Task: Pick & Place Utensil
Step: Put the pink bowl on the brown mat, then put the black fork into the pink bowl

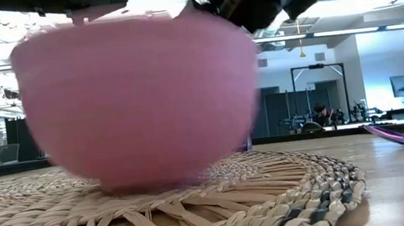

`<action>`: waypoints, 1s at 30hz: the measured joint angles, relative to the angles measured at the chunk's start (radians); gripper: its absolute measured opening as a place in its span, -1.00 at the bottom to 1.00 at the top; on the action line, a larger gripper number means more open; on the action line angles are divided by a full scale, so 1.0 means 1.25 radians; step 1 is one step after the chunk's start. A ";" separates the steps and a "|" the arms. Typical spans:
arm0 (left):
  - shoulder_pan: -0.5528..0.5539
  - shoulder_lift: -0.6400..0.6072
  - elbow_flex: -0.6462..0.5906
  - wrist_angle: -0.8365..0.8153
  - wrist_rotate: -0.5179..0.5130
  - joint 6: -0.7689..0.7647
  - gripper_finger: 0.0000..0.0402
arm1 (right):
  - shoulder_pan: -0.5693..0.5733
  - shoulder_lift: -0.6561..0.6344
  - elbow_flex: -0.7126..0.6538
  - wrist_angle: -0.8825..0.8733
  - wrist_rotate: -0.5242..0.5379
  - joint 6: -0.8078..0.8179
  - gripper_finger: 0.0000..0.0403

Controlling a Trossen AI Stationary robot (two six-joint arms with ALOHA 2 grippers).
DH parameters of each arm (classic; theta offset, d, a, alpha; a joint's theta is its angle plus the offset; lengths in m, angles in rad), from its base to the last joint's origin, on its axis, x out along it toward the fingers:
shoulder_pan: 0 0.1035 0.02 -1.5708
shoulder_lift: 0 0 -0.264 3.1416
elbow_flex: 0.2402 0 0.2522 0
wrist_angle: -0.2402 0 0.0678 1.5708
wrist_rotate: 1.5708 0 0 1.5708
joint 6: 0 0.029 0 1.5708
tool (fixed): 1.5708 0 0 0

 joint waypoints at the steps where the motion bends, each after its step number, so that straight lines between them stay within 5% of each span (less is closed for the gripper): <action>1: 0.000 0.000 0.000 0.000 0.000 0.000 -0.45 | 0.000 0.000 0.004 -0.002 0.000 0.000 -0.14; 17: 0.000 0.000 0.000 0.000 0.000 0.000 -0.45 | -0.028 0.000 0.107 -0.224 -0.001 0.020 -0.21; 30: 0.000 0.000 0.000 0.000 0.000 0.000 -0.45 | -0.088 0.000 0.306 -0.675 0.001 -0.040 -0.55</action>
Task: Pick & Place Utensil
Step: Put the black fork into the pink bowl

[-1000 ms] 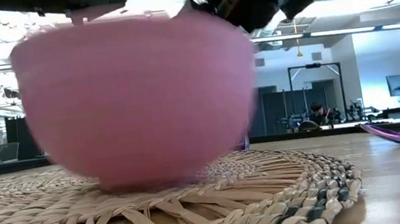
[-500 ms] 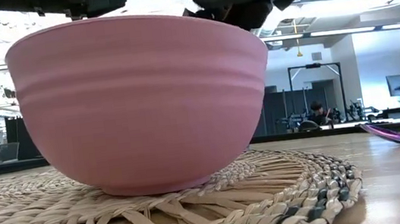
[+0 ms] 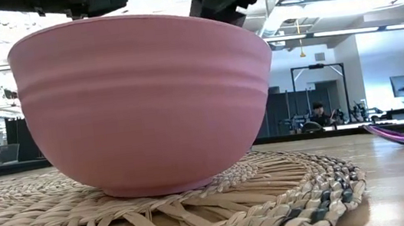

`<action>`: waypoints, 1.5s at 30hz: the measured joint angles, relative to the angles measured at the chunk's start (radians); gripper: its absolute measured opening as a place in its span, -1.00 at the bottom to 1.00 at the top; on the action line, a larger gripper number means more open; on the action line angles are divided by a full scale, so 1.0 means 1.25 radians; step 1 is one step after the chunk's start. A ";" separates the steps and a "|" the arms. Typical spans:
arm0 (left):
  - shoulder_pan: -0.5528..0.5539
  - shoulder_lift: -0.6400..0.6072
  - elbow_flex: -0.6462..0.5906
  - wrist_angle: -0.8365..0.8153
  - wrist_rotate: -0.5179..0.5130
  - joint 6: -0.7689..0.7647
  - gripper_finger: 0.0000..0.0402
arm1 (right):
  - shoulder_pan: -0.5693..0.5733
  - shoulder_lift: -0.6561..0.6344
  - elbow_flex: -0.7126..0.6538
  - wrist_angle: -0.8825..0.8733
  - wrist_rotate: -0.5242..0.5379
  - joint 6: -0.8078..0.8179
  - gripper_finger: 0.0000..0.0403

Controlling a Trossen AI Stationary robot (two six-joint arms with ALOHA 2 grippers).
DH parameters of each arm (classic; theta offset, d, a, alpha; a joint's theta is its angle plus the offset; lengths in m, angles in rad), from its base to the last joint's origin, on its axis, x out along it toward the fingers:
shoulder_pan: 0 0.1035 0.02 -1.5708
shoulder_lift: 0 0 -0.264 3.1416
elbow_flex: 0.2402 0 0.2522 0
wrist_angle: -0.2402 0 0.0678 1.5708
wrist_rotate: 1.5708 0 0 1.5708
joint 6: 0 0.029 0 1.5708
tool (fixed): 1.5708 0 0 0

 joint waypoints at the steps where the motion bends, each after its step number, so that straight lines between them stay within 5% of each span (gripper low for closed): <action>1: 0.000 0.000 0.000 0.000 0.000 0.000 -0.45 | -0.004 0.000 0.013 -0.033 0.000 -0.018 -0.56; 6: 0.000 0.000 0.000 0.000 0.000 0.000 -0.45 | -0.014 -0.030 0.030 -0.138 0.037 -0.010 -0.57; 16: 0.000 0.000 0.000 0.000 0.000 0.000 -0.45 | 0.035 -0.180 0.013 -0.266 0.338 -0.008 -0.57; 30: 0.000 0.000 0.000 -0.001 0.003 -0.010 -0.45 | 0.017 -0.594 -0.526 0.169 0.474 -0.007 -0.57; 34: 0.000 0.022 0.001 0.008 0.089 -0.040 -0.45 | -0.010 -0.702 -0.656 0.296 0.505 -0.047 -0.57; 39: 0.000 0.114 0.001 0.116 0.282 -0.043 -0.45 | -0.067 -0.794 -0.736 0.346 0.511 -0.057 -0.57; 45: 0.000 0.285 0.073 0.141 0.307 -0.043 -0.45 | -0.122 -0.823 -0.743 0.350 0.510 -0.006 -0.57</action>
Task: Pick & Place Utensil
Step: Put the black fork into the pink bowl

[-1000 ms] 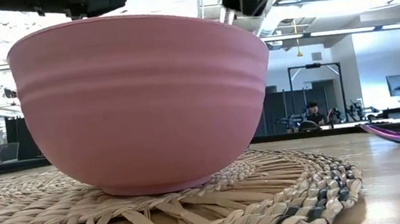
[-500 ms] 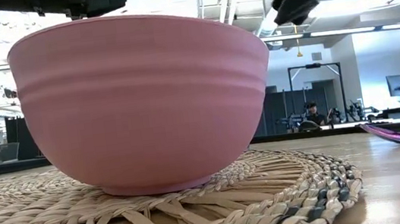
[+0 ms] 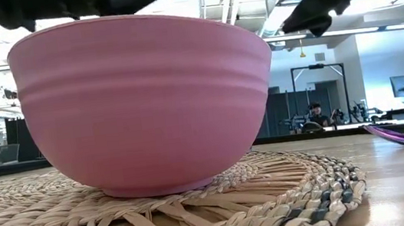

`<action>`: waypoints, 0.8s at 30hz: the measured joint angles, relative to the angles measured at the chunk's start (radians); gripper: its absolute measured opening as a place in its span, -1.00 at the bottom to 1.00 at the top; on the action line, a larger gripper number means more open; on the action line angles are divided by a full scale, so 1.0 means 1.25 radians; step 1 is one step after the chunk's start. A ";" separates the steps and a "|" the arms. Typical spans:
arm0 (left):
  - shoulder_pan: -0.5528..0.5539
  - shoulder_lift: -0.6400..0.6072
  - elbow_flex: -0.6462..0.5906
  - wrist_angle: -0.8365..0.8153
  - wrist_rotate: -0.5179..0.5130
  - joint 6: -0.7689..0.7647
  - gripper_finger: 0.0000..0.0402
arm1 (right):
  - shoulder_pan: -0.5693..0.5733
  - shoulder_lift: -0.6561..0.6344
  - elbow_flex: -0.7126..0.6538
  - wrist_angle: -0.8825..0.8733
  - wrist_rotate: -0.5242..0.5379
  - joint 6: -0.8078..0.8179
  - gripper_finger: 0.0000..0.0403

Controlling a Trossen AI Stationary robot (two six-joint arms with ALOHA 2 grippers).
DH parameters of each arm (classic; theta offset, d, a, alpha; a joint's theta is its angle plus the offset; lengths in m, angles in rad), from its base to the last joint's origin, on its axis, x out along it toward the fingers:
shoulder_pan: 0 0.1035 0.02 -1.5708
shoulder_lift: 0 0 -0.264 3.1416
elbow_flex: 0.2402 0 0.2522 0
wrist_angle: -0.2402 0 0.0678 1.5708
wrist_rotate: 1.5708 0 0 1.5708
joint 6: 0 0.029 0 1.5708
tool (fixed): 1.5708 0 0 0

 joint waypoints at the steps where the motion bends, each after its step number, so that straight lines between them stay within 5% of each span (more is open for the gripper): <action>1: 0.000 0.031 0.017 -0.001 -0.001 0.000 -0.45 | -0.005 0.002 0.000 0.000 0.000 0.000 -0.57; 12: 0.001 0.250 0.199 -0.126 -0.002 0.000 -0.45 | -0.019 0.067 0.000 -0.002 -0.003 -0.003 -0.57; 18: 0.023 0.233 0.213 -0.216 -0.020 0.000 -0.45 | -0.018 0.101 0.000 0.000 -0.003 0.000 -0.57; 24: 0.032 0.155 0.213 -0.360 -0.189 -0.021 -0.45 | -0.018 0.126 0.000 -0.001 -0.006 0.052 -0.57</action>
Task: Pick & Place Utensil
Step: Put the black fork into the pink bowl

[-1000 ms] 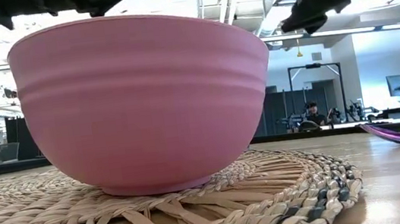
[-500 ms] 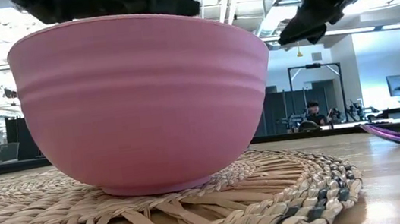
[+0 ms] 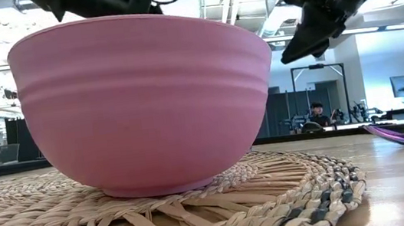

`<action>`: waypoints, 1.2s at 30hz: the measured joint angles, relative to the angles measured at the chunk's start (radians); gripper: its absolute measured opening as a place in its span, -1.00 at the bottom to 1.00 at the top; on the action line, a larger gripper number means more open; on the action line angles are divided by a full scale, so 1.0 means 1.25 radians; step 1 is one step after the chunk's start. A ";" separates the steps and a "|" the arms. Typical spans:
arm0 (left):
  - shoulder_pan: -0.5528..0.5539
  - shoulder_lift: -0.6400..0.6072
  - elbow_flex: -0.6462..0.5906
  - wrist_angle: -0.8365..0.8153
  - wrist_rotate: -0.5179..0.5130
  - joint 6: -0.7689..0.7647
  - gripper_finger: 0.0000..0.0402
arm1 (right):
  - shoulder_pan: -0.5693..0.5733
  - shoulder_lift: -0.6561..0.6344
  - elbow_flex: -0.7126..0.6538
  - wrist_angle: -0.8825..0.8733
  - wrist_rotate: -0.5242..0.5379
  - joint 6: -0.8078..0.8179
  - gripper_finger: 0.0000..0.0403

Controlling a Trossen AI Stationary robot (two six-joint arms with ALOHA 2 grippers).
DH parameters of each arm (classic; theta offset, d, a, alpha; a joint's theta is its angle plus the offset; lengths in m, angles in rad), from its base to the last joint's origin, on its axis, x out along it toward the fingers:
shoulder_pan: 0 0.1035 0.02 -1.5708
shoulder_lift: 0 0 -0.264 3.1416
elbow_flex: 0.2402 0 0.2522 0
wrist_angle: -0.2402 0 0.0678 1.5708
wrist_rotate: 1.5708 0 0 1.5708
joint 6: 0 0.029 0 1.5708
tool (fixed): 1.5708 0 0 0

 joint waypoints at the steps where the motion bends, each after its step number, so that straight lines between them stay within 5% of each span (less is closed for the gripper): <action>1: 0.000 -0.013 0.000 -0.029 -0.028 -0.017 -0.45 | 0.000 0.000 0.000 -0.005 0.000 0.014 -0.57; 10: 0.000 -0.065 -0.075 -0.170 -0.118 -0.196 -0.45 | -0.001 0.024 -0.001 -0.008 0.043 0.110 -0.57; 17: 0.067 -0.070 -0.139 -0.180 -0.175 -0.172 -0.45 | -0.002 0.029 0.000 0.005 0.045 0.110 -0.57; 22: 0.139 -0.070 -0.171 -0.190 -0.168 -0.249 -0.45 | -0.015 0.029 0.000 0.011 0.045 0.110 -0.57; 28: 0.199 -0.070 -0.218 -0.188 -0.035 -0.320 -0.45 | -0.036 0.029 0.000 0.011 0.042 0.110 -0.57; 36: 0.210 -0.070 -0.289 -0.189 -0.022 -0.348 -0.45 | -0.084 0.029 0.000 0.011 0.042 0.110 -0.57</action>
